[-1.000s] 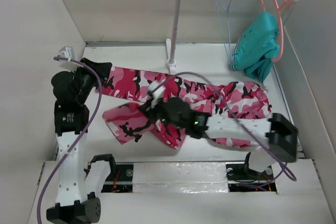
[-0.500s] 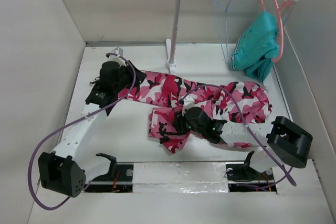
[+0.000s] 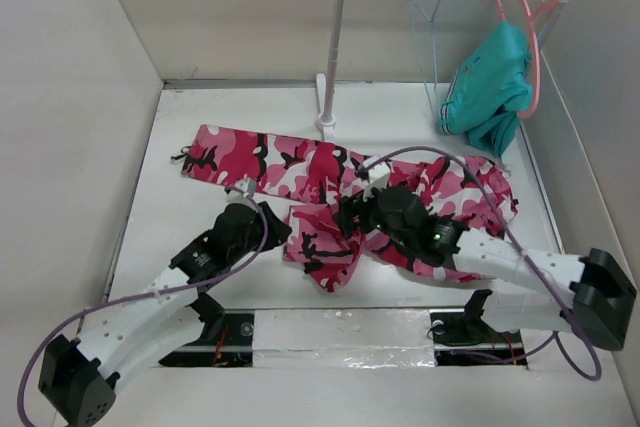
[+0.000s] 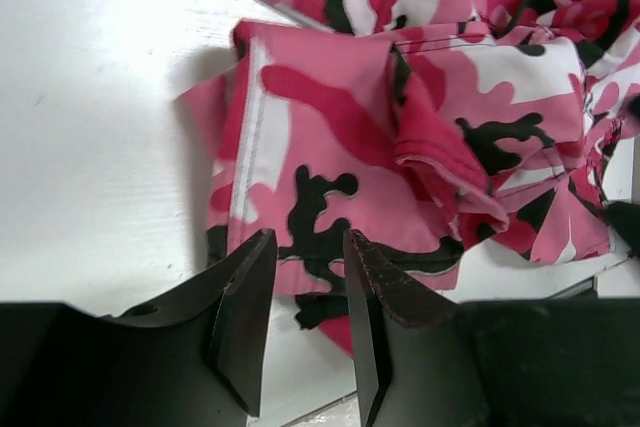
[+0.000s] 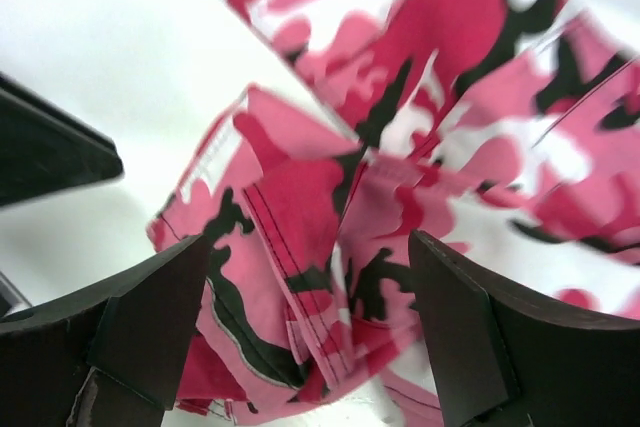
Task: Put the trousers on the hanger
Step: Flatten out the trousers at the center of the board.
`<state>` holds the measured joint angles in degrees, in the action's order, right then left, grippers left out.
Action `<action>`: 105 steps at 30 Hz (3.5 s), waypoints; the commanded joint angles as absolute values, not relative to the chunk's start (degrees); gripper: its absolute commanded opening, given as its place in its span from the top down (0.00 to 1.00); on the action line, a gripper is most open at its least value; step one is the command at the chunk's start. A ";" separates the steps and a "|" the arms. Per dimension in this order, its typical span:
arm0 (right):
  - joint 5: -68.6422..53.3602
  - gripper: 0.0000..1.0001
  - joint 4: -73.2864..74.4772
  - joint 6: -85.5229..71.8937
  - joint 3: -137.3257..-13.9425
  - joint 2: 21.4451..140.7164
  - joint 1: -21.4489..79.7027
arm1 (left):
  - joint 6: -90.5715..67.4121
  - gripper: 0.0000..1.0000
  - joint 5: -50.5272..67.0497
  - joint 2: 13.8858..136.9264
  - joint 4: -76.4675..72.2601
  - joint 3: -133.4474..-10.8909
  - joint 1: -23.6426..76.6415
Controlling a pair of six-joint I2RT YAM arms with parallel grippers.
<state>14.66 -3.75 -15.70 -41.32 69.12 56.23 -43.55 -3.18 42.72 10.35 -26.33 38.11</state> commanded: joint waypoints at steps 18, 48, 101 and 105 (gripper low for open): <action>11.78 0.41 3.25 -10.19 -39.47 52.73 51.59 | -53.53 0.63 -1.67 49.73 -4.04 -11.16 40.52; 5.27 0.28 8.70 -6.86 -36.12 42.54 49.31 | -23.92 1.00 -36.46 50.27 44.46 -80.41 15.56; 7.11 0.34 -10.47 0.35 -71.53 116.27 72.16 | -26.37 0.61 -16.88 75.05 13.55 -65.83 7.91; 12.73 0.55 -6.86 0.18 -74.44 120.05 73.64 | -26.54 0.56 -16.44 83.46 14.76 -70.83 7.38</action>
<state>6.57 -8.97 -0.21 -71.66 117.69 72.34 -26.17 -17.85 79.55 17.41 -66.02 7.73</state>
